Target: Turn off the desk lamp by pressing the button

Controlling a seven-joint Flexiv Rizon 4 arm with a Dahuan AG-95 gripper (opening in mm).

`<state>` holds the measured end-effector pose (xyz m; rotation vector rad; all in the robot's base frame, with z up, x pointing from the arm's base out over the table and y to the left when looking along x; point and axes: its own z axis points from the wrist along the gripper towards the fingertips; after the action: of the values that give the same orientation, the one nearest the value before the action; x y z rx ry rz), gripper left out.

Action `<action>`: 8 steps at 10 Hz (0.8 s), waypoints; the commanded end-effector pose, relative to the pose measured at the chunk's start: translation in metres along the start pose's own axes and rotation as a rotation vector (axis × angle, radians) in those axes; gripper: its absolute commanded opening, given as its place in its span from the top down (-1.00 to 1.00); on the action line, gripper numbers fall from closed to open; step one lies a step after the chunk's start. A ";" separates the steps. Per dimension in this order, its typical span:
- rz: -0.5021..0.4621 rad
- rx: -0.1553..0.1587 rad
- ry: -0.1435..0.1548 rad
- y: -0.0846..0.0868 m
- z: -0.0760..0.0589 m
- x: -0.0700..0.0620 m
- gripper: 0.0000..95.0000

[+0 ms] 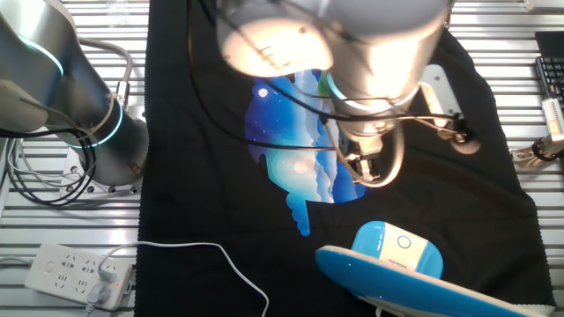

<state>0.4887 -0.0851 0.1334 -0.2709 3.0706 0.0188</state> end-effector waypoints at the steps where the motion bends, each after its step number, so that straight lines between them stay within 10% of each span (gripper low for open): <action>1: 0.129 0.039 -0.012 0.000 0.001 0.001 1.00; 6: 0.134 0.180 0.047 0.000 0.001 0.001 1.00; 8: 0.155 0.157 0.043 0.000 0.001 0.001 1.00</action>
<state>0.4885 -0.0843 0.1320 0.0087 3.1017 -0.2651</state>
